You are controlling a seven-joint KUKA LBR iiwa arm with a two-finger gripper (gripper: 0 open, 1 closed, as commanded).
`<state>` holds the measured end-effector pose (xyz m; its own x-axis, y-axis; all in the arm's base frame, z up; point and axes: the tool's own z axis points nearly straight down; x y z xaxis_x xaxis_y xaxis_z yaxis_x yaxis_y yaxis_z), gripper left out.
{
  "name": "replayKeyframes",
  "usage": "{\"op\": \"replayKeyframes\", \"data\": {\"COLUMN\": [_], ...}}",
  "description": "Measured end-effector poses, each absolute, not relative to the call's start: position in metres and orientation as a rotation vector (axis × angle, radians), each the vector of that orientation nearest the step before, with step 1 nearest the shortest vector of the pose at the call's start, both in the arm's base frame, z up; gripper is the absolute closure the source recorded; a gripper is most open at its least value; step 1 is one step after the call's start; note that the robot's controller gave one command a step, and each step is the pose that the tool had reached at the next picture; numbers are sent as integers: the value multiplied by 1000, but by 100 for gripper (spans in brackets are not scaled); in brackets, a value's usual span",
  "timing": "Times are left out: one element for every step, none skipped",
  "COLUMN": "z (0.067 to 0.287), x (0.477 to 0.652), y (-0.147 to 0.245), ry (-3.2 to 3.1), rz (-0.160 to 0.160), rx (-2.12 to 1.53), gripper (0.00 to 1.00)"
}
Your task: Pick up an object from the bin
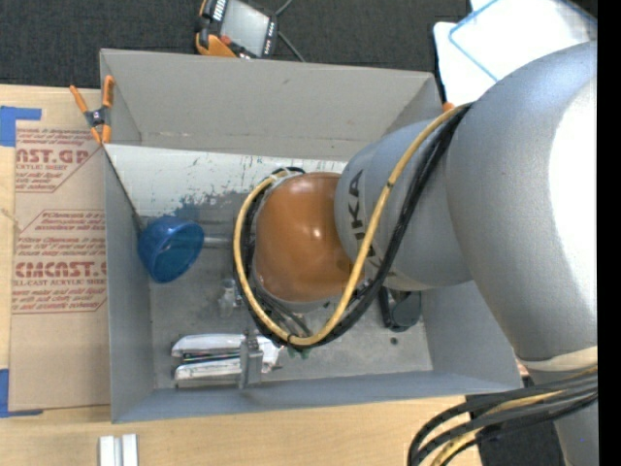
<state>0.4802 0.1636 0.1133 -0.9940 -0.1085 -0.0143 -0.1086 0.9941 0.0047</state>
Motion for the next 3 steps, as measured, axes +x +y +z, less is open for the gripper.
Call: {"op": "replayKeyframes", "data": {"z": [76,72,76], "x": [486,484,486], "y": [165,154,164], "ry": [3117,3103,3115], "rz": [12,16,15], "rx": [-182,-209,-187], "gripper": [0,0,100]}}
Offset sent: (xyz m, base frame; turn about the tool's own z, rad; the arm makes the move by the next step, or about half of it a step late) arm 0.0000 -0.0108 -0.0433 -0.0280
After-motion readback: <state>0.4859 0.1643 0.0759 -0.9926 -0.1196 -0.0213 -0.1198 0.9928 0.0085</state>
